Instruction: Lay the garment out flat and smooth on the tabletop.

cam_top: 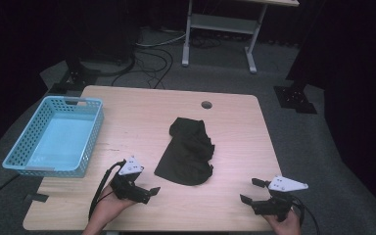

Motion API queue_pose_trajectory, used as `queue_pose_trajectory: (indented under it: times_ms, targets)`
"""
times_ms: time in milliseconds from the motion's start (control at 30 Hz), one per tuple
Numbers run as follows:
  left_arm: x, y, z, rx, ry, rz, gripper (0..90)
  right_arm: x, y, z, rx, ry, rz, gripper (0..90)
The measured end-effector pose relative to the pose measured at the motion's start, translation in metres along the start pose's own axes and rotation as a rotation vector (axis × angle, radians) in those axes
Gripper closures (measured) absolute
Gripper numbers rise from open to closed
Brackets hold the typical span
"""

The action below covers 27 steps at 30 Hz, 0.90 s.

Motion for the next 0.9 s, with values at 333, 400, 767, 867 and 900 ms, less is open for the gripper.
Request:
queue_pose_trajectory:
  times_ms: [333,400,767,867,900]
  targets:
    - [0.000,-0.001,-0.001,0.009,-0.003,-0.003,3.7,-0.019,-0.005,0.012,-0.048,0.048,-0.016,18.7]
    - [0.000,-0.001,-0.001,0.011,-0.003,-0.006,3.7,-0.028,-0.008,0.017,-0.060,0.056,-0.029,18.7]
    - [-0.003,0.002,-0.003,0.007,-0.018,-0.010,3.7,-0.061,-0.018,0.041,-0.086,0.114,-0.077,18.7]
    - [-0.003,0.003,-0.003,0.008,-0.019,-0.011,3.6,-0.075,-0.021,0.052,-0.098,0.129,-0.103,18.7]
    - [-0.003,0.003,-0.003,0.008,-0.018,-0.013,3.6,-0.075,-0.021,0.052,-0.098,0.129,-0.103,18.7]
Point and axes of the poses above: each handheld gripper's, and its own axes: z roughly forward along the jaws, x roughly out of its underside, y roughly to its left, the point moved 4 cm from there along z, roughly forward along the jaws, and after that the axes turned 9 degrees about -x, right-handed, at the moved point
